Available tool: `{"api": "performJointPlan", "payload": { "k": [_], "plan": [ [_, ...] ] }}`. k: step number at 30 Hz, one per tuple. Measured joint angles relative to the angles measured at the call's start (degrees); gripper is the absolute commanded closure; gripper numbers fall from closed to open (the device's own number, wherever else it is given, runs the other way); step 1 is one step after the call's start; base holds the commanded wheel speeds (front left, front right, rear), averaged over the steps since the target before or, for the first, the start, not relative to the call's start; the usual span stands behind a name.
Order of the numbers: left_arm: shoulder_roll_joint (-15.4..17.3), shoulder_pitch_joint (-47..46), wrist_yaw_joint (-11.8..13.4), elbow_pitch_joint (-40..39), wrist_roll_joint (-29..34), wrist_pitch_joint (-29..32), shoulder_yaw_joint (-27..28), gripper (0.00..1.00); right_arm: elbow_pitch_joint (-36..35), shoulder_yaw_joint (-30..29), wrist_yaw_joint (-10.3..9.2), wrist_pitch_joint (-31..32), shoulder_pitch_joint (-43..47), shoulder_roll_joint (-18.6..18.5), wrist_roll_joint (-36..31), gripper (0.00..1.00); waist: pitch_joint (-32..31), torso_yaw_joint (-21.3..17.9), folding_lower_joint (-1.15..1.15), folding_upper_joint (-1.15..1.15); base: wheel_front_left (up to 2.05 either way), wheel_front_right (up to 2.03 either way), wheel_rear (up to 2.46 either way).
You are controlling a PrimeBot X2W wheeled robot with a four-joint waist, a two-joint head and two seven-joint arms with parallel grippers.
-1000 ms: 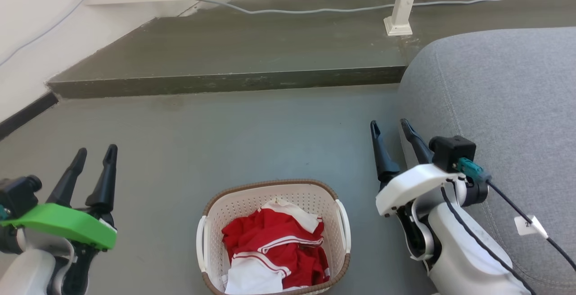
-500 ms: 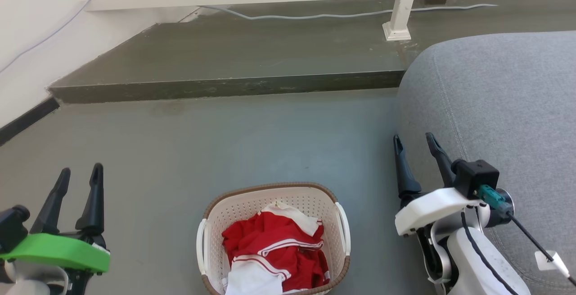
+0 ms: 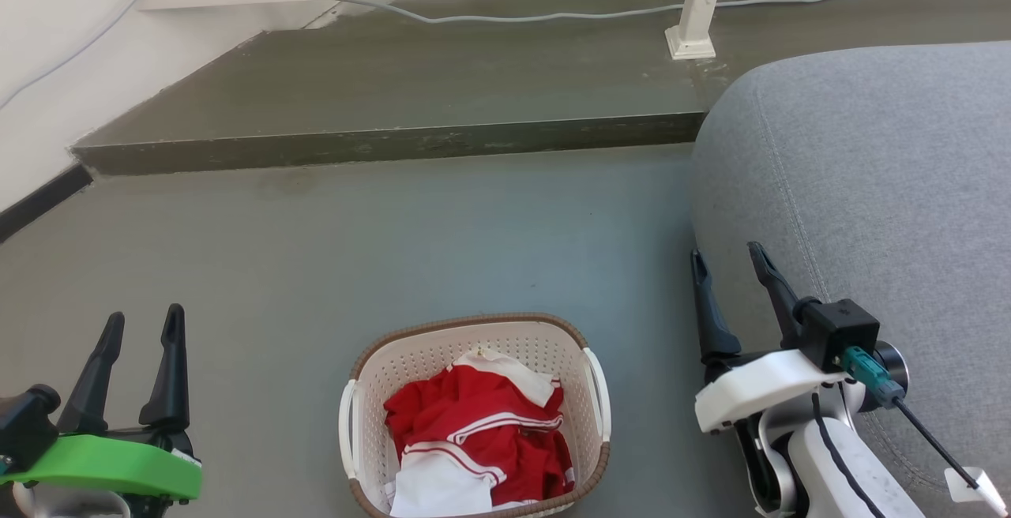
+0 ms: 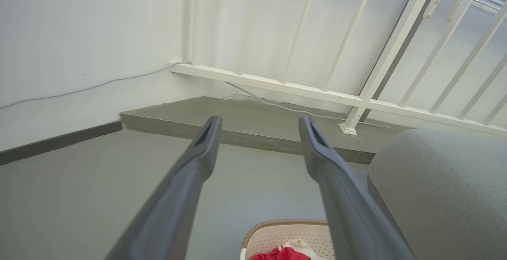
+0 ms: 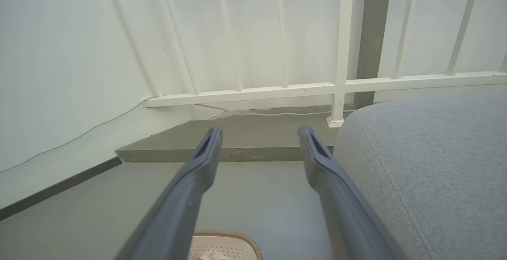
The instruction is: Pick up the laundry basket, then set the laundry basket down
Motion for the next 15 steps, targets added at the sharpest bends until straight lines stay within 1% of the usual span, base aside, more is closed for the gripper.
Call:
{"api": "performJointPlan", "payload": {
  "k": [6,15],
  "plan": [
    [-0.51,0.62,0.00,-1.53,0.59,0.00,-0.01,0.00,-1.07,-1.19,0.00,0.00,1.16,0.02,-0.62,0.00,0.38,-0.13,0.00,0.00,0.00,0.00,0.00],
    [-1.38,1.12,0.00,-3.44,1.46,0.00,-0.12,0.00,-2.61,-1.33,0.00,0.00,2.04,0.07,-0.60,0.00,0.72,-0.23,0.00,0.00,0.00,0.00,0.00]
  ]
}}
